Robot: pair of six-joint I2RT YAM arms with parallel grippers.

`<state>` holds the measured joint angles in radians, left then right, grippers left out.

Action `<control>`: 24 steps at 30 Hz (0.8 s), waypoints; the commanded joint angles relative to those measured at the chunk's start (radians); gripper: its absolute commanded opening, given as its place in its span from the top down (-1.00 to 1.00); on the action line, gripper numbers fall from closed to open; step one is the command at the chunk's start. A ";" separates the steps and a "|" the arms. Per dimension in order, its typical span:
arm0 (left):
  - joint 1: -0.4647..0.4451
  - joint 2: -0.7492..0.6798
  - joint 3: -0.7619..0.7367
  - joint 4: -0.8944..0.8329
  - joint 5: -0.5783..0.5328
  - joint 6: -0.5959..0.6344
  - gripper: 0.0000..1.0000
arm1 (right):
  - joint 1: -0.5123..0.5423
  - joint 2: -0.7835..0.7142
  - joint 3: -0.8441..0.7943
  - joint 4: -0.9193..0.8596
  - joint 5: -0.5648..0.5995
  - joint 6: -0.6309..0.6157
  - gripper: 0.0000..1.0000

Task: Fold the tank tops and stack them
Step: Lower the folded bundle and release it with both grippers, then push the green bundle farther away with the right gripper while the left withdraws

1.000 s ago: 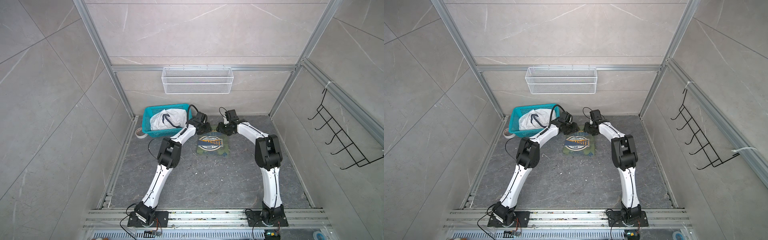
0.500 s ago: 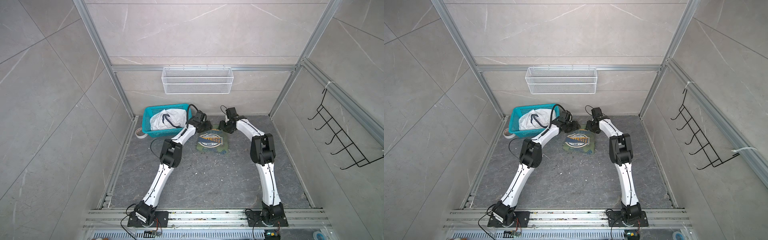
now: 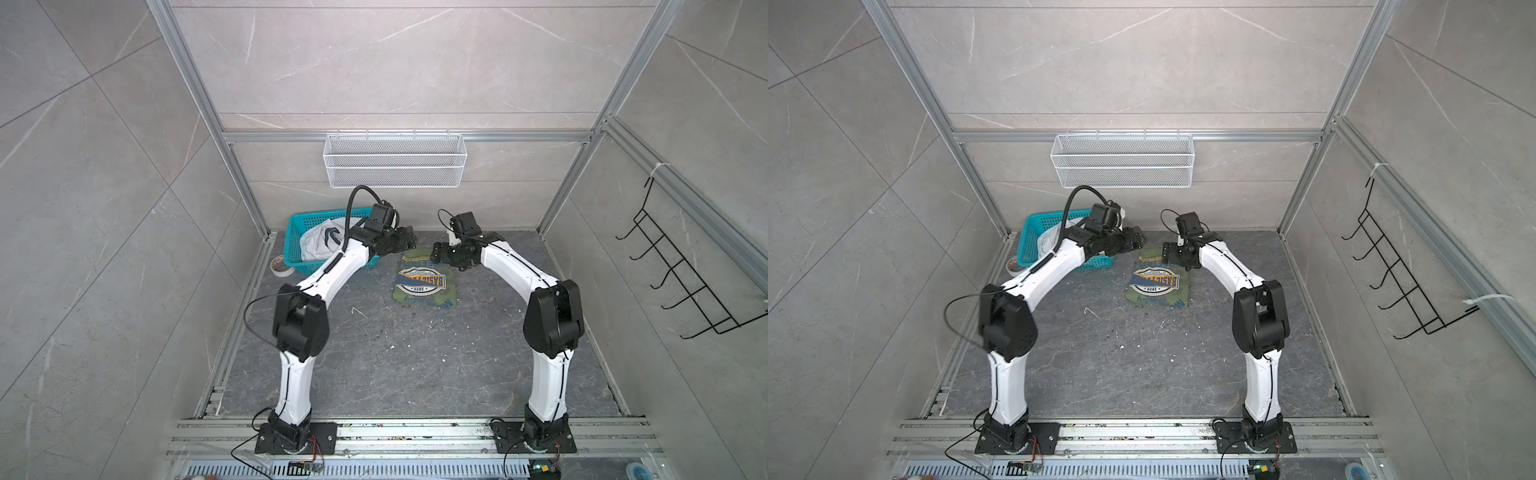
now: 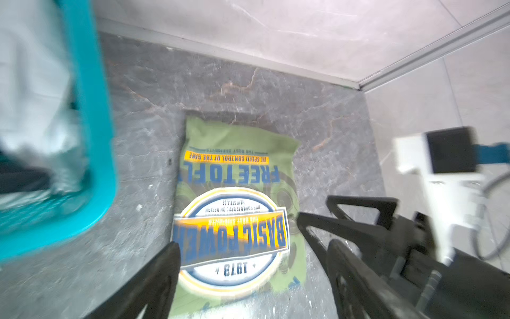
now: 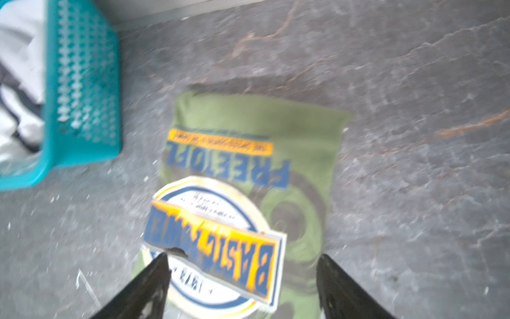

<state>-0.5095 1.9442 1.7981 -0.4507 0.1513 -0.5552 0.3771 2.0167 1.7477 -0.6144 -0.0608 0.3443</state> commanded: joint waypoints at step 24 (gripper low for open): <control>0.060 -0.876 -1.037 0.113 -0.345 -0.034 -0.87 | -0.091 0.189 -0.001 -0.195 0.286 -0.241 -0.98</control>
<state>-0.4610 1.0985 0.7647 -0.3344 -0.1608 -0.5999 0.3428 2.2372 1.7706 -0.7712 0.1303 0.1959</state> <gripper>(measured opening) 0.937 0.990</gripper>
